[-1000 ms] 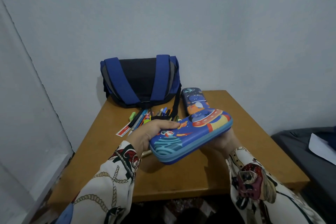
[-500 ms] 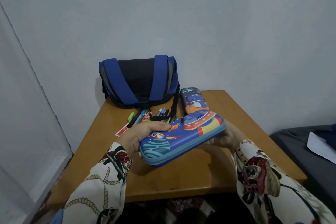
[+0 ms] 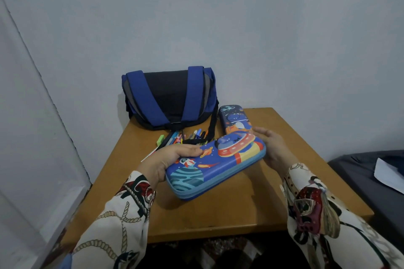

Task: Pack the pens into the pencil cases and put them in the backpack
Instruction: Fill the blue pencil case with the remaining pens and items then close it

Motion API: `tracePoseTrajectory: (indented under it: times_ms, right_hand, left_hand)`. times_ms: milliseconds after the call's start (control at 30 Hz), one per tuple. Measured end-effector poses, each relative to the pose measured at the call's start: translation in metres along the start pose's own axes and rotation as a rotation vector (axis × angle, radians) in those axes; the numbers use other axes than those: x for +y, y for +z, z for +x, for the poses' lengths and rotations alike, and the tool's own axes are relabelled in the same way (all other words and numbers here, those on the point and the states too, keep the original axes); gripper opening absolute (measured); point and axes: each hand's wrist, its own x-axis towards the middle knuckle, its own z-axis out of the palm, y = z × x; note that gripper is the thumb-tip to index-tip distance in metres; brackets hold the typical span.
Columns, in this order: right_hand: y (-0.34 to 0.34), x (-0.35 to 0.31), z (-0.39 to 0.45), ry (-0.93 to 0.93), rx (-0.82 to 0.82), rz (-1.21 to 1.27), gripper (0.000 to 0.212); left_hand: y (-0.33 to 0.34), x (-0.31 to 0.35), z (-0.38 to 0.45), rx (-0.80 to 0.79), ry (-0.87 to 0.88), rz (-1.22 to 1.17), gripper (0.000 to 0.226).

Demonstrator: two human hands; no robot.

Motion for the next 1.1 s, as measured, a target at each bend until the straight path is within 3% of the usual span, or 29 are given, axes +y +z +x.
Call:
tracePoseTrajectory:
  times_ms: [100, 267, 433, 600, 733, 833, 1000, 1100]
  right_hand:
    - [0.001, -0.016, -0.006, -0.234, 0.097, -0.079, 0.021]
    - [0.014, -0.017, -0.019, -0.456, 0.182, -0.313, 0.025]
    - [0.036, -0.004, -0.039, -0.565, 0.103, -0.425, 0.028]
    - [0.056, 0.017, -0.063, -0.662, 0.019, -0.525, 0.032]
    - [0.065, 0.032, -0.074, -0.742, -0.014, -0.577, 0.029]
    - [0.076, 0.042, -0.077, -0.735, -0.069, -0.668, 0.025]
    - [0.079, 0.048, -0.071, -0.91, -0.049, -0.788, 0.024]
    - [0.07, 0.051, -0.07, -1.008, -0.124, -0.859, 0.008]
  left_hand:
    - [0.0, 0.001, 0.004, 0.085, 0.051, -0.098, 0.014]
    - [0.005, -0.001, 0.018, 0.245, 0.139, -0.208, 0.03]
    - [0.021, 0.001, 0.029, 0.37, 0.232, -0.28, 0.021]
    - [0.025, 0.009, 0.047, 0.611, 0.308, -0.377, 0.029]
    - [0.031, 0.015, 0.055, 0.712, 0.349, -0.399, 0.033]
    - [0.039, 0.019, 0.063, 0.719, 0.325, -0.382, 0.025]
    - [0.052, 0.02, 0.063, 0.645, 0.279, -0.498, 0.021]
    - [0.052, 0.016, 0.061, 0.601, 0.288, -0.48, 0.028]
